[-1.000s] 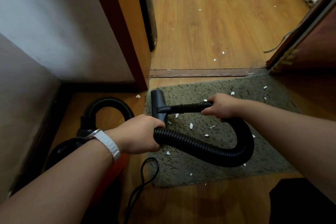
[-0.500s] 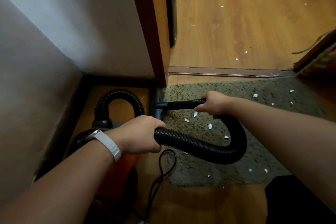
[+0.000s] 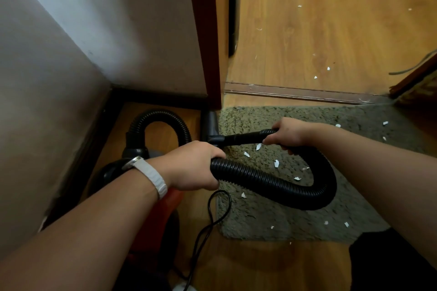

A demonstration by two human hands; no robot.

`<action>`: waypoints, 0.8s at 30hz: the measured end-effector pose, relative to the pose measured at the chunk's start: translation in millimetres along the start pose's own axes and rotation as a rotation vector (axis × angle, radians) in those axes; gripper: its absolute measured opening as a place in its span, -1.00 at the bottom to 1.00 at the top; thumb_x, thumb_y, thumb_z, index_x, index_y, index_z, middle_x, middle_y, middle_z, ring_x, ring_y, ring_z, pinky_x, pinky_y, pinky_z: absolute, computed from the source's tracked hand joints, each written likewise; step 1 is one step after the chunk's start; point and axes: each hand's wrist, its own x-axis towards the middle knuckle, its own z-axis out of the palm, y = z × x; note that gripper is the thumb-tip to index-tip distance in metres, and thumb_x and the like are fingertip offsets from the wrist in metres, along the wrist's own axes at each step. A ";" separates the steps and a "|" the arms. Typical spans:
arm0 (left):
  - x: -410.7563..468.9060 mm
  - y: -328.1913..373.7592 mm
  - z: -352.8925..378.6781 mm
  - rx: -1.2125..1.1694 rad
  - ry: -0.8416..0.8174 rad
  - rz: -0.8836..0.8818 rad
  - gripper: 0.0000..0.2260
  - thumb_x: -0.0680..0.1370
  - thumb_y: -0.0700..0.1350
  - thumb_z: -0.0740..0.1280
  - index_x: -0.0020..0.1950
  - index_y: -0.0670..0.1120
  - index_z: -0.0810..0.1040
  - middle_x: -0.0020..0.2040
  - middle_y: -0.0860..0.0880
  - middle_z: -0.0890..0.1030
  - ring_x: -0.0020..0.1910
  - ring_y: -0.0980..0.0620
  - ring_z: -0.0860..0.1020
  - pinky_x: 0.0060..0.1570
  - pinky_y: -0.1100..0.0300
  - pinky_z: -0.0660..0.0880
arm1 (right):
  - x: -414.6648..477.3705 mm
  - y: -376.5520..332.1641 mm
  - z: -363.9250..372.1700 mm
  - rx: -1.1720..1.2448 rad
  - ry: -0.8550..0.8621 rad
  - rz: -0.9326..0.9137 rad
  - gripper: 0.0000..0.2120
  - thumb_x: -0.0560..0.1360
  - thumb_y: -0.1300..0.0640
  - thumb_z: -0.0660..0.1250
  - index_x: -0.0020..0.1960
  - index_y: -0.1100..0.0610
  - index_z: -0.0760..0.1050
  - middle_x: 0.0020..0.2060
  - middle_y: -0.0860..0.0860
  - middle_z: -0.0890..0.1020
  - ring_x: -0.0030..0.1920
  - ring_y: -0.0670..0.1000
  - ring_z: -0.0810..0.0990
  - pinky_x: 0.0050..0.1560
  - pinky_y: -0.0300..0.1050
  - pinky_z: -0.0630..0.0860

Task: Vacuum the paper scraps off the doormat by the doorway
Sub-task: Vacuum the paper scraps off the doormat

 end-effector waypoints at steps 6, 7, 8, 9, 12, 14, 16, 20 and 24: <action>2.1 12.5 1.4 0.019 0.018 -0.002 -0.87 0.36 -0.11 0.48 -0.15 0.02 0.58 -0.25 0.02 0.62 -0.28 0.13 0.58 -0.25 0.13 0.56 | -15.0 15.0 -11.7 -0.021 -0.002 0.003 -0.74 0.53 0.00 0.44 0.00 0.19 0.54 -0.37 0.11 0.56 -0.48 0.07 0.55 -0.45 -0.16 0.51; 2.1 14.9 1.5 0.020 0.015 -0.005 -0.86 0.35 -0.12 0.48 -0.16 0.02 0.58 -0.26 0.03 0.62 -0.29 0.15 0.57 -0.27 0.17 0.53 | -17.9 18.4 -14.3 -0.026 -0.001 0.008 -0.74 0.52 0.00 0.44 0.00 0.20 0.54 -0.37 0.11 0.56 -0.47 0.08 0.56 -0.44 -0.15 0.52; 2.1 17.6 1.6 0.019 0.013 -0.009 -0.86 0.34 -0.13 0.48 -0.16 0.02 0.57 -0.26 0.04 0.61 -0.30 0.15 0.56 -0.28 0.19 0.51 | -21.1 21.8 -16.7 -0.036 0.001 0.014 -0.74 0.52 0.00 0.44 -0.01 0.21 0.55 -0.37 0.11 0.57 -0.47 0.08 0.56 -0.43 -0.14 0.52; 2.3 19.6 2.0 0.017 0.011 -0.013 -0.85 0.33 -0.14 0.47 -0.17 0.02 0.57 -0.26 0.05 0.61 -0.30 0.16 0.56 -0.28 0.19 0.51 | -24.5 24.8 -18.6 -0.046 0.002 0.022 -0.73 0.53 0.00 0.43 0.00 0.22 0.55 -0.37 0.11 0.57 -0.47 0.08 0.56 -0.44 -0.15 0.52; 3.7 25.8 3.8 0.029 0.002 -0.016 -0.85 0.33 -0.15 0.47 -0.18 0.03 0.56 -0.25 0.06 0.60 -0.29 0.16 0.56 -0.26 0.18 0.53 | -32.7 32.7 -21.1 -0.059 0.012 0.031 -0.71 0.53 0.01 0.43 0.02 0.24 0.55 -0.37 0.10 0.57 -0.49 0.05 0.56 -0.48 -0.18 0.50; 4.4 30.1 5.4 0.042 -0.004 -0.009 -0.84 0.34 -0.15 0.47 -0.20 0.05 0.55 -0.25 0.06 0.61 -0.28 0.16 0.56 -0.26 0.19 0.53 | -36.4 36.4 -22.9 -0.049 0.017 0.030 -0.72 0.52 0.01 0.43 0.03 0.24 0.55 -0.38 0.10 0.56 -0.49 0.05 0.55 -0.47 -0.18 0.50; 4.0 34.1 6.6 0.039 -0.007 -0.003 -0.84 0.35 -0.13 0.48 -0.22 0.06 0.53 -0.25 0.05 0.61 -0.28 0.15 0.57 -0.25 0.18 0.54 | -39.6 39.4 -25.8 -0.046 0.021 0.029 -0.72 0.52 0.01 0.44 0.03 0.22 0.54 -0.39 0.10 0.57 -0.49 0.06 0.56 -0.45 -0.16 0.51; 3.0 37.6 8.0 0.040 0.003 0.003 -0.85 0.34 -0.10 0.46 -0.25 0.06 0.51 -0.27 0.05 0.61 -0.27 0.14 0.58 -0.22 0.13 0.58 | -43.9 47.4 -32.0 -0.029 0.051 0.036 -0.74 0.52 0.02 0.44 0.04 0.21 0.56 -0.39 0.10 0.56 -0.52 0.04 0.54 -0.49 -0.19 0.49; 2.5 33.6 8.4 0.056 0.005 0.008 -0.84 0.34 -0.17 0.45 -0.24 0.05 0.52 -0.26 0.02 0.61 -0.27 0.11 0.59 -0.22 0.10 0.59 | -38.5 45.3 -30.4 -0.016 0.080 0.029 -0.74 0.53 0.00 0.43 0.02 0.20 0.55 -0.37 0.10 0.58 -0.50 0.05 0.56 -0.49 -0.20 0.49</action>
